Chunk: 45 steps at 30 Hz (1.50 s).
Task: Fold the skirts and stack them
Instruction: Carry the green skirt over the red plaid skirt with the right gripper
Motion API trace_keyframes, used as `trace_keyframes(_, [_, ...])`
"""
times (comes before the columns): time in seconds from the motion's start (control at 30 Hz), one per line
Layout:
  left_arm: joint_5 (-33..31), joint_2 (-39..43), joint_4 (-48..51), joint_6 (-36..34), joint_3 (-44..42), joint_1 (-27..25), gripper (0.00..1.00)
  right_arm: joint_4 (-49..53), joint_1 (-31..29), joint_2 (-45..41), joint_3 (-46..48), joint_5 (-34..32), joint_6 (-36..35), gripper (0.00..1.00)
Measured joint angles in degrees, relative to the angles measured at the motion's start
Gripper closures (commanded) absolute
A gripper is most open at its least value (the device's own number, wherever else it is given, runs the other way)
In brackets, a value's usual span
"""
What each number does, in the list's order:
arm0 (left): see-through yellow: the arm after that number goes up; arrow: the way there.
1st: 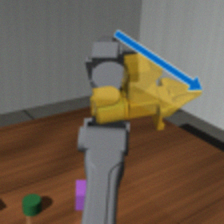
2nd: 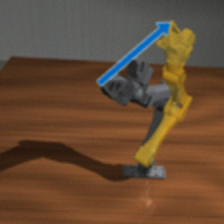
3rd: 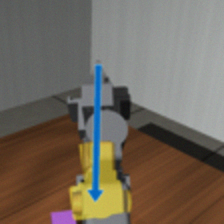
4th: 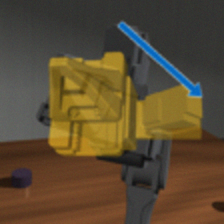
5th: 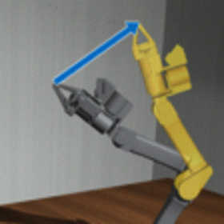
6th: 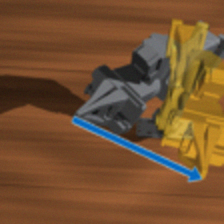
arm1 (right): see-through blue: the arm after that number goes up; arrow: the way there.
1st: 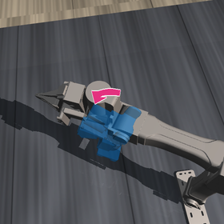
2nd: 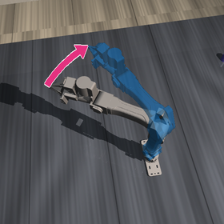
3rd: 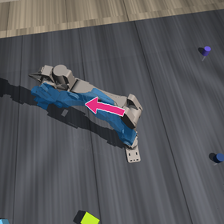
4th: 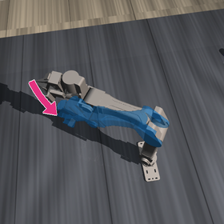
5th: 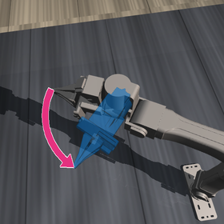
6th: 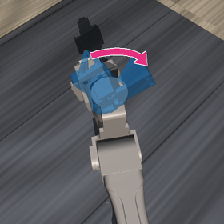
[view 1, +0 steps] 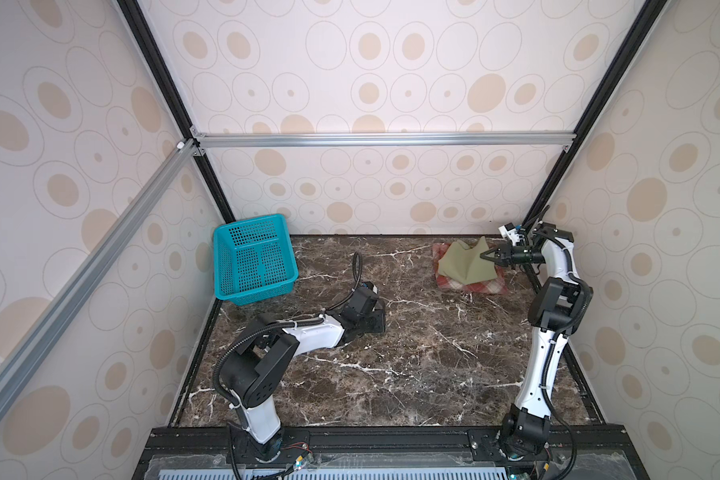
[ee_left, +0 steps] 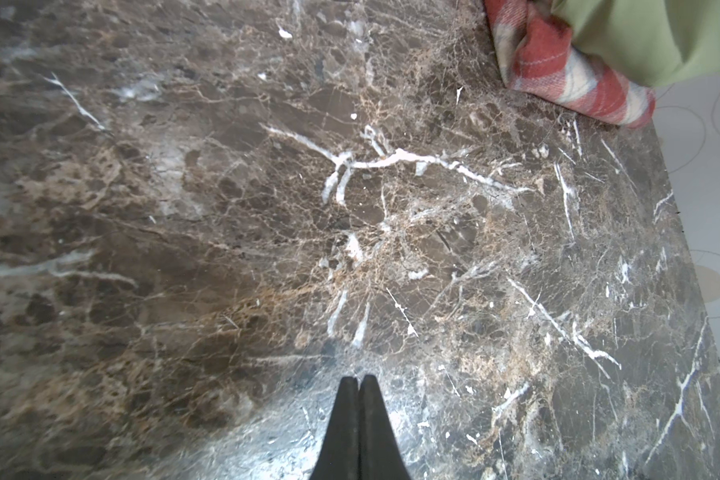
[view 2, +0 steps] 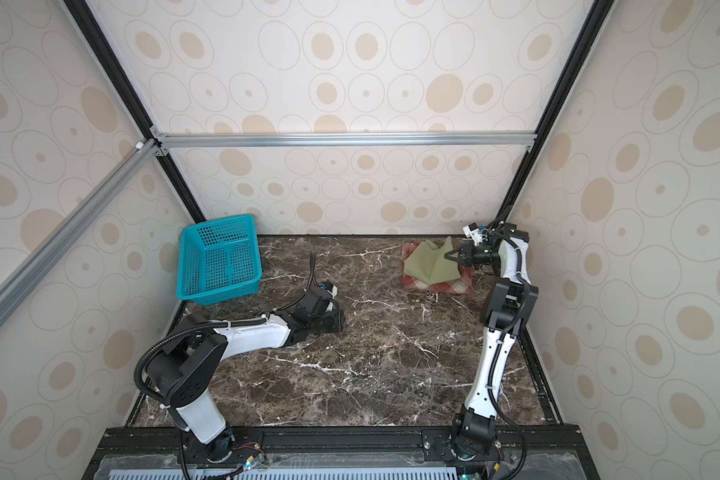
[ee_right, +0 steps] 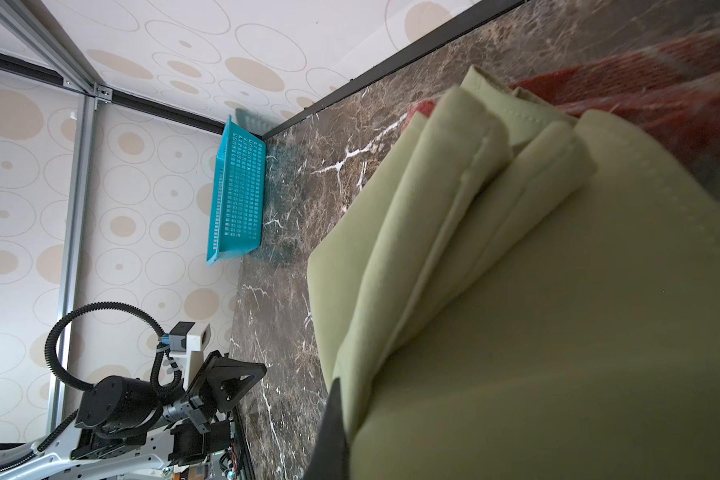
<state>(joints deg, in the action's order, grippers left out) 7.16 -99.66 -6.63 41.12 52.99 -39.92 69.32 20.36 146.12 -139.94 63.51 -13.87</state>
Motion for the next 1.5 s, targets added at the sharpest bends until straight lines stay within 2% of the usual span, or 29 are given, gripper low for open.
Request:
trace_keyframes(0.5, [0.17, -0.76, -0.20, 0.22, 0.09, -0.31, 1.00, -7.61, -4.76, -1.75, -5.38, 0.59, 9.09, 1.00])
trace_keyframes(1.03, [0.28, -0.76, -3.04, 2.01, -1.77, -0.33, 1.00, -26.91, -9.27, -1.86, -9.42, 6.03, 27.87, 1.00])
trace_keyframes(1.3, [0.37, -0.76, -3.32, 2.73, -2.14, -0.39, 1.00, -33.77, -10.75, -1.05, -9.97, 8.50, 33.31, 1.00])
trace_keyframes(1.5, [0.42, -0.76, -3.89, 3.02, -2.51, -0.70, 1.00, -34.21, -10.27, 0.79, -9.53, 8.92, 33.29, 1.00])
